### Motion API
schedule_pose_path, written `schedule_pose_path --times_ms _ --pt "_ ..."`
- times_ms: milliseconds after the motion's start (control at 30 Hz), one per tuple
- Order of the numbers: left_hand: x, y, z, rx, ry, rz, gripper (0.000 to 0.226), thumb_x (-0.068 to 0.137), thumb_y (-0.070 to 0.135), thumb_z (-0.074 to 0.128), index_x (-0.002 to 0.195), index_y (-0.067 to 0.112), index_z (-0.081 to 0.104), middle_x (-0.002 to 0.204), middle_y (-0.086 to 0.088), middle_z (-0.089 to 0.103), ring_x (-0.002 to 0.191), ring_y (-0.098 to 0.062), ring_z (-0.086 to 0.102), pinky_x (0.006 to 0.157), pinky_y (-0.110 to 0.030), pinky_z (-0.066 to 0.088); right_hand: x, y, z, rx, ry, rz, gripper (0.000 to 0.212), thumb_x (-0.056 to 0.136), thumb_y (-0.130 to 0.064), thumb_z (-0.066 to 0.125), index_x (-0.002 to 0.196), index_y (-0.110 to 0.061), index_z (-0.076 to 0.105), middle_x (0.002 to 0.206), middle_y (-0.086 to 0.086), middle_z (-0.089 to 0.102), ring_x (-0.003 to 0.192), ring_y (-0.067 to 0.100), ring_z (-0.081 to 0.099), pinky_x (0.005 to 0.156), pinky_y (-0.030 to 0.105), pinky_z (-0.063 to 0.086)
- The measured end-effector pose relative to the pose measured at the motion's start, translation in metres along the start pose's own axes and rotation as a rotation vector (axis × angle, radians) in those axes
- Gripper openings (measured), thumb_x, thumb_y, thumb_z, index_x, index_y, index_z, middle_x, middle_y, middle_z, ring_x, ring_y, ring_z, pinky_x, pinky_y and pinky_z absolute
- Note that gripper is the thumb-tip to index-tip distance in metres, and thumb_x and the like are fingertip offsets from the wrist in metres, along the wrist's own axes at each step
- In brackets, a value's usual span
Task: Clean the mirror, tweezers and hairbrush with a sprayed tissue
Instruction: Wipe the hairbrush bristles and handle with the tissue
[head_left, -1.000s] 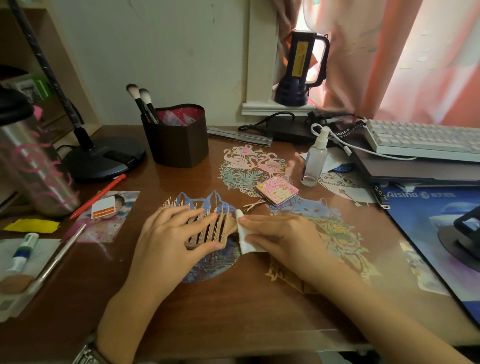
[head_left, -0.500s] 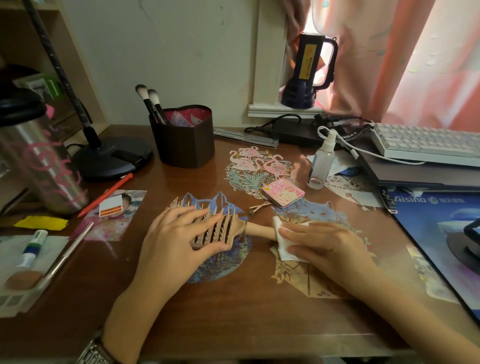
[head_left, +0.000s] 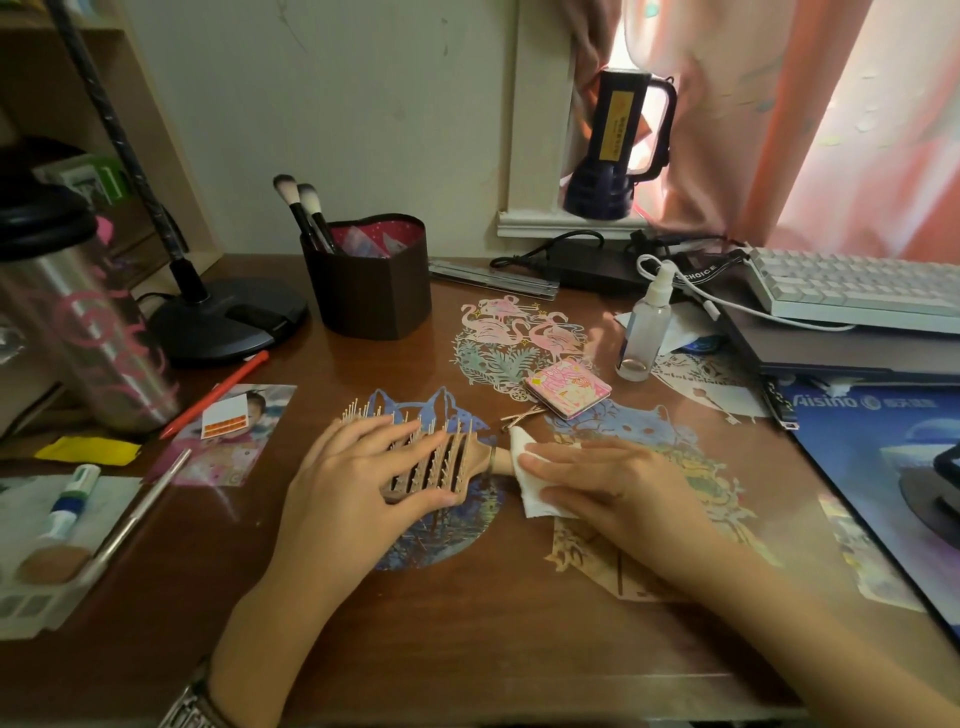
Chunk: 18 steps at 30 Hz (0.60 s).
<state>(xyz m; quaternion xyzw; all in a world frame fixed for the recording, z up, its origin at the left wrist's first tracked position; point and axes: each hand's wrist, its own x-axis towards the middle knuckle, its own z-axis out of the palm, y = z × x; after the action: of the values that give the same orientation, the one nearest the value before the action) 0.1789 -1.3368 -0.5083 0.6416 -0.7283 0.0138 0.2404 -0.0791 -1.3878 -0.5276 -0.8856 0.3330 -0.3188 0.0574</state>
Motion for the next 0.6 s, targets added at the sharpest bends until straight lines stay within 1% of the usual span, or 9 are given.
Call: schedule_pose_path --times_ms 133,233,300,400,467,533,600 --pt "0.000 -0.001 0.001 0.011 -0.006 0.006 0.071 0.066 0.076 0.035 0.123 0.038 0.054 0.125 0.011 0.060 0.122 -0.014 0.048 0.103 -0.037 0.025 -0.012 0.008 -0.015 -0.018 -0.032 0.021 0.033 0.087 -0.041 0.056 0.119 -0.037 0.062 0.123 -0.021 0.058 0.102 0.005 0.063 0.086 0.026 0.051" --pt "0.000 -0.002 0.003 0.007 -0.001 0.015 0.074 0.065 0.079 0.032 0.123 0.038 0.052 0.125 0.011 0.060 0.122 -0.014 0.048 0.104 -0.037 0.026 -0.020 0.013 -0.027 -0.019 -0.045 0.036 0.034 0.085 -0.041 0.058 0.119 -0.037 0.061 0.123 -0.021 0.057 0.106 0.003 0.062 0.089 0.027 0.050" --pt "0.000 -0.002 0.002 0.000 -0.002 0.011 0.074 0.065 0.079 0.032 0.123 0.038 0.051 0.126 0.011 0.059 0.123 -0.013 0.047 0.104 -0.037 0.025 -0.026 0.017 -0.034 -0.022 -0.053 0.050 0.035 0.084 -0.043 0.058 0.119 -0.039 0.060 0.121 -0.023 0.057 0.105 0.003 0.062 0.088 0.029 0.051" --pt "0.000 -0.002 0.003 -0.006 0.000 0.014 0.078 0.064 0.084 0.024 0.124 0.040 0.047 0.127 0.010 0.059 0.123 -0.014 0.047 0.104 -0.037 0.024 -0.034 0.021 -0.045 -0.009 -0.071 0.089 0.035 0.083 -0.048 0.055 0.118 -0.048 0.056 0.117 -0.026 0.059 0.096 0.006 0.066 0.080 0.032 0.056" --pt "0.000 -0.002 0.004 -0.011 0.000 0.017 0.079 0.065 0.087 0.018 0.124 0.041 0.044 0.126 0.010 0.059 0.123 -0.015 0.048 0.104 -0.038 0.026 -0.038 0.023 -0.051 -0.009 -0.074 0.104 0.034 0.084 -0.052 0.052 0.118 -0.050 0.055 0.115 -0.030 0.057 0.096 0.001 0.065 0.079 0.028 0.056" --pt "0.000 -0.002 0.004 -0.025 0.007 0.018 0.079 0.065 0.087 0.019 0.123 0.040 0.047 0.125 0.010 0.060 0.122 -0.015 0.049 0.104 -0.039 0.028 -0.040 0.025 -0.056 -0.001 -0.073 0.119 0.033 0.085 -0.053 0.050 0.117 -0.049 0.056 0.117 -0.034 0.053 0.104 -0.007 0.059 0.085 0.020 0.053" --pt "0.000 -0.002 0.004 -0.025 0.014 0.015 0.080 0.065 0.087 0.020 0.123 0.039 0.050 0.125 0.009 0.061 0.121 -0.015 0.049 0.103 -0.040 0.030 -0.044 0.028 -0.060 0.032 -0.057 0.147 0.034 0.084 -0.048 0.053 0.118 -0.043 0.058 0.121 -0.028 0.055 0.110 -0.009 0.056 0.094 0.017 0.048"
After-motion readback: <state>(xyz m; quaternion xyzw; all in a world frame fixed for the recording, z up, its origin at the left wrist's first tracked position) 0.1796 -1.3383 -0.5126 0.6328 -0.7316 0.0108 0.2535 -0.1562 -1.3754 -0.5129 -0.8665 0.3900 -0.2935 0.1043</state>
